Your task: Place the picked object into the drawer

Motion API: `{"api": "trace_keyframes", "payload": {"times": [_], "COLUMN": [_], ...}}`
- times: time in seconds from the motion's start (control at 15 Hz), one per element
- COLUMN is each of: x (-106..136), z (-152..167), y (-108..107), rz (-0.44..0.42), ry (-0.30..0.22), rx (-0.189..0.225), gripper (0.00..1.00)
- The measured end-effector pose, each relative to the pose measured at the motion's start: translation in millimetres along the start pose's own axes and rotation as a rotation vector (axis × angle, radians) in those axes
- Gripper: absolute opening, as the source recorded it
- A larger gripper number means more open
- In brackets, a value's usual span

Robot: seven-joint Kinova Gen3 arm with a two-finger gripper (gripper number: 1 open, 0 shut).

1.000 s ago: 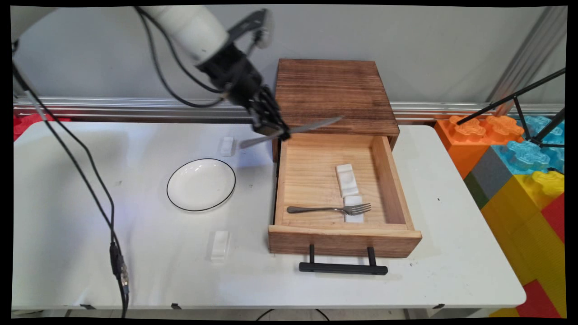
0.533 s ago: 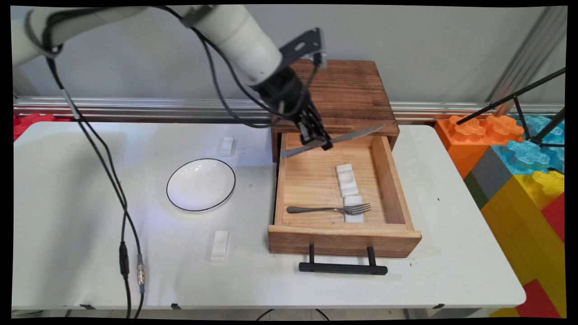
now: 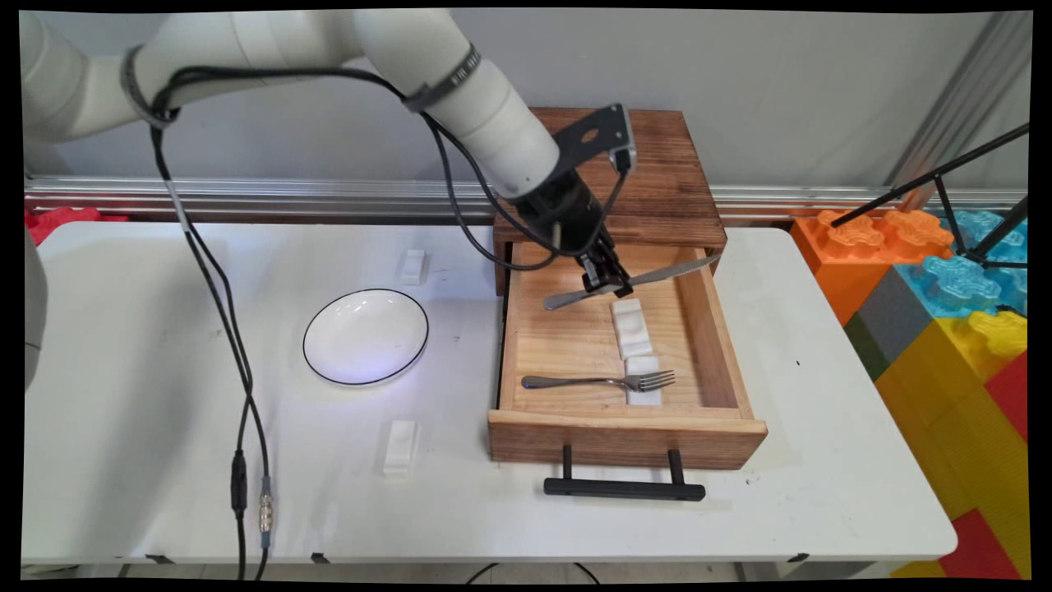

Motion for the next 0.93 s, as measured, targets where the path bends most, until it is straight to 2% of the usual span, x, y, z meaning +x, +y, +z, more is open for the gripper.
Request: {"api": "trace_keyframes", "payload": {"times": [0.47,0.93], "x": [-15.6,-33.2], "z": [41.4,64.2], "y": [-8.7,-12.4], "rz": [0.023,0.03], "ry": [-0.027,-0.052], "rx": [0.017,0.014], "gripper": [0.0,0.0]}}
